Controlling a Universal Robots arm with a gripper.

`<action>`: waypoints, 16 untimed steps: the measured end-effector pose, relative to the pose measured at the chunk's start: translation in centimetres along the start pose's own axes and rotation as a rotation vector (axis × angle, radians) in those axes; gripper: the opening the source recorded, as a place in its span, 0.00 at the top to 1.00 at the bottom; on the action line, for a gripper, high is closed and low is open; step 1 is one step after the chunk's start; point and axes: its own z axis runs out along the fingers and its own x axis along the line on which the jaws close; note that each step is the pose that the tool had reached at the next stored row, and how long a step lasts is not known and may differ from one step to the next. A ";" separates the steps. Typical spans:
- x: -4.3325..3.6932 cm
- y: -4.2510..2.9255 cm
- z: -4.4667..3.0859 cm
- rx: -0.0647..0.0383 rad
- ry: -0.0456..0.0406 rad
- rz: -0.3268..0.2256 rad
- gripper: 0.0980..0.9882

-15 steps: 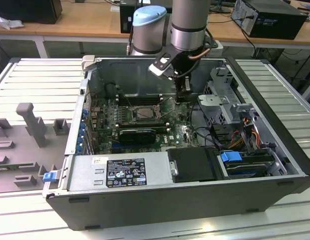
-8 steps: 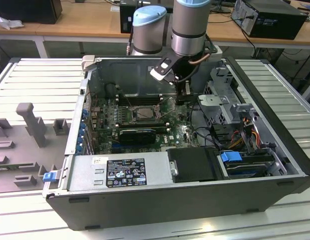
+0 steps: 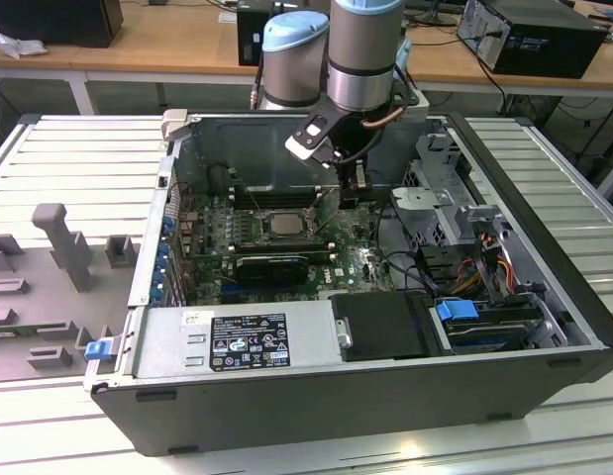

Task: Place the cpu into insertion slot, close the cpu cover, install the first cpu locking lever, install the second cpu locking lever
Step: 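Place the cpu into insertion slot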

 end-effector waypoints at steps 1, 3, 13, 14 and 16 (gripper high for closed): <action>0.00 -0.08 0.00 0.000 0.0000 0.000 0.99; 0.01 -0.24 -0.02 0.000 0.0000 0.000 0.99; 0.03 -0.98 -0.07 0.000 0.0000 0.000 0.99; 0.04 -1.08 -0.08 0.000 0.0000 0.000 0.99; 0.05 -1.36 -0.10 0.000 0.0000 0.000 0.99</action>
